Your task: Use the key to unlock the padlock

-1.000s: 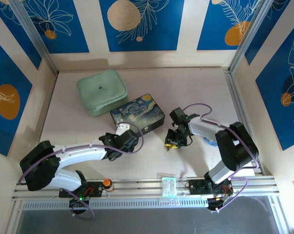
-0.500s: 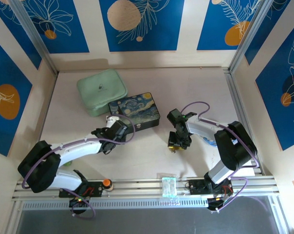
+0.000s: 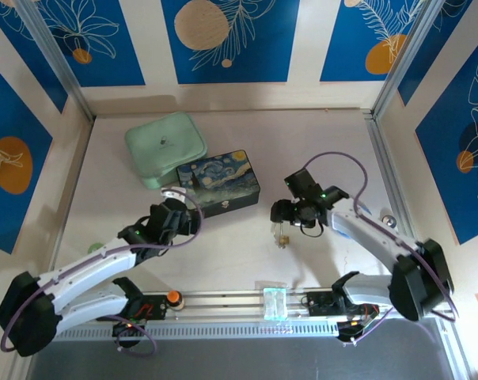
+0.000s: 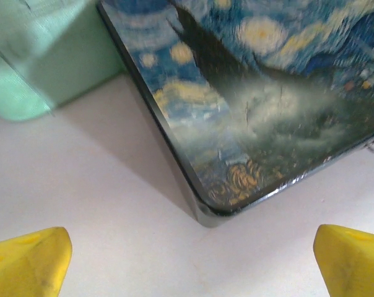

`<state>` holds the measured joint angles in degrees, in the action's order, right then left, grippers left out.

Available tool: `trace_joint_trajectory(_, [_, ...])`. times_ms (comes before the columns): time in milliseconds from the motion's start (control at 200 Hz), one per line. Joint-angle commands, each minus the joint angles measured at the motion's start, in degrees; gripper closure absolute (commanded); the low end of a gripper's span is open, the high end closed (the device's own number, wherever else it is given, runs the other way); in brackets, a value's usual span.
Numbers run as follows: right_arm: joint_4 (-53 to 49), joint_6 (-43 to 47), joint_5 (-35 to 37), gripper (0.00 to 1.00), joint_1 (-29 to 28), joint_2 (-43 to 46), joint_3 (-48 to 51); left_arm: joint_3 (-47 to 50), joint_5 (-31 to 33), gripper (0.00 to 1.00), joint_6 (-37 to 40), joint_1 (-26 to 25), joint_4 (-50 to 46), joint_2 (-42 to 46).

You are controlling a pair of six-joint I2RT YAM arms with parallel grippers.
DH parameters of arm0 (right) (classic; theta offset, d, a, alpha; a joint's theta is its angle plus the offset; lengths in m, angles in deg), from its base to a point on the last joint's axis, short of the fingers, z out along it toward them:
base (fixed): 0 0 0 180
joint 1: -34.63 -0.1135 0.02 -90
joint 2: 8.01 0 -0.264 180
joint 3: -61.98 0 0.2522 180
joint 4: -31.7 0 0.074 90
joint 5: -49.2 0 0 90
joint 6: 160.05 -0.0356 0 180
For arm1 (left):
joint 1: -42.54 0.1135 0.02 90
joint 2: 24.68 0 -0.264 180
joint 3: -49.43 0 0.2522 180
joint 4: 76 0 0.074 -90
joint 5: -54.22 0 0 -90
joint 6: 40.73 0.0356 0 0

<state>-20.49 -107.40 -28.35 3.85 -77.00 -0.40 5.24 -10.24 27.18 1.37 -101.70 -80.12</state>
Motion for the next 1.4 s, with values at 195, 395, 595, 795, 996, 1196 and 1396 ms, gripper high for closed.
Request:
trace_joint_trajectory(195, [16.9, 13.4, 13.1, 0.04, 4.5, 8.9, 4.9, 2.2, 5.4, 0.01, 14.4, 12.0, 15.8, 1.2])
trace_joint_trajectory(395, [34.3, 29.1, 15.6, 0.02, 13.6, 6.7, 11.9, 6.2, 1.3, 0.01, 22.9, 22.1, 31.7, -5.3])
trace_joint_trajectory(595, [52.3, 26.6, 5.9, 0.04, 28.6, 3.0, 19.0, 9.4, -4.7, 0.01, 25.0, 29.0, 44.7, -13.4])
trace_joint_trajectory(795, [73.3, 27.9, 1.8, 0.03, 31.4, -4.5, 25.0, 12.1, -17.0, 0.01, 24.2, 34.9, 60.3, -22.5])
trace_joint_trajectory(996, [89.3, 29.8, -0.3, 0.03, 29.9, -16.4, 27.9, 14.5, -18.2, 0.01, 22.3, 38.0, 78.4, -35.2])
trace_joint_trajectory(1196, [84.8, 30.4, -2.0, 0.01, 30.1, -17.9, 25.0, 9.0, -20.1, 0.01, 23.2, 37.9, 65.1, -33.8])
trace_joint_trajectory(1396, [86.2, 30.8, -1.1, 0.01, 29.6, -18.1, 25.4, 9.6, -19.8, 0.01, 23.6, 37.6, 67.1, -34.2])
